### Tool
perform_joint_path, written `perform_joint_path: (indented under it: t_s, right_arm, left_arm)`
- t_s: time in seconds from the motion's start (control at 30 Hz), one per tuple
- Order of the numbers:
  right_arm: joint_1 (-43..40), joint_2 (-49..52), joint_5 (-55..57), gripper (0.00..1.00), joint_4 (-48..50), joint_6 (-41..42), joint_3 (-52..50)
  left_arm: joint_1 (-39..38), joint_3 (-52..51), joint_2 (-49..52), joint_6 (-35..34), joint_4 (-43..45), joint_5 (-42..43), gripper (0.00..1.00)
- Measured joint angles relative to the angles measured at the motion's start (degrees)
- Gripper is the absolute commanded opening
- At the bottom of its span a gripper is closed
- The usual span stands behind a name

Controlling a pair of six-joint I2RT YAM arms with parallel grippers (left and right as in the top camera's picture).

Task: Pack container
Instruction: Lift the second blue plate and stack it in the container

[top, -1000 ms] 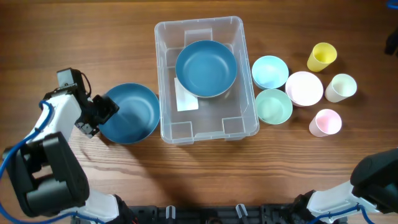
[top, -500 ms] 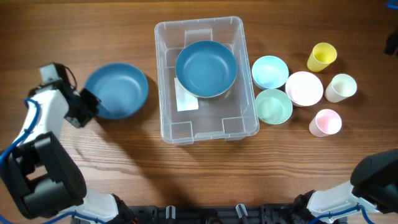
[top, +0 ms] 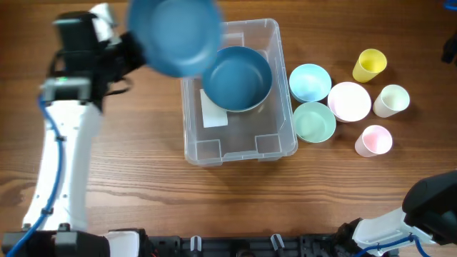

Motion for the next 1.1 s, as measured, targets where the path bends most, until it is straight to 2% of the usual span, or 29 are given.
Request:
perform_joint_path:
  t_s: [0.17, 0.27, 0.43, 0.63, 0.7, 0.77, 0.8, 0.83, 0.87, 1.1]
  right_arm:
    - [0.0, 0.0, 0.0, 1.0, 0.0, 0.0, 0.0]
    - [0.0, 0.0, 0.0, 1.0, 0.0, 0.0, 0.0]
    - [0.0, 0.0, 0.0, 1.0, 0.0, 0.0, 0.0]
    - [0.0, 0.0, 0.0, 1.0, 0.0, 0.0, 0.0]
    - [0.0, 0.0, 0.0, 1.0, 0.0, 0.0, 0.0]
    - [0.0, 0.0, 0.0, 1.0, 0.0, 0.0, 0.0]
    - [0.0, 0.0, 0.0, 1.0, 0.0, 0.0, 0.0]
    - [0.0, 0.0, 0.0, 1.0, 0.0, 0.0, 0.0]
    - [0.0, 0.0, 0.0, 1.0, 0.0, 0.0, 0.0]
    - [0.0, 0.0, 0.0, 1.0, 0.0, 0.0, 0.0]
  left_arm:
    - [-12.7, 0.0, 2.3, 0.2, 0.7, -5.9, 0.04]
    - [-16.7, 0.0, 4.8, 0.1, 0.9, -9.6, 0.04]
    - [-19.6, 0.0, 9.6, -2.1, 1.2, -12.7, 0.04]
    - [-19.6, 0.0, 14.4, -4.7, 2.8, -14.2, 0.04]
    - [-19.6, 0.0, 15.6, -5.1, 2.8, -14.4, 0.09]
    - [-19.6, 0.0, 16.4, -5.6, 2.8, -14.6, 0.38]
    - [-19.6, 0.0, 16.6, -5.7, 2.9, -14.6, 0.59]
    - [-19.6, 0.0, 16.7, -5.8, 3.0, -14.6, 0.67]
    - [-19.6, 0.0, 16.7, -6.0, 3.3, -14.6, 0.7]
    - [-18.4, 0.5, 16.7, -6.5, 6.0, -14.6, 0.69]
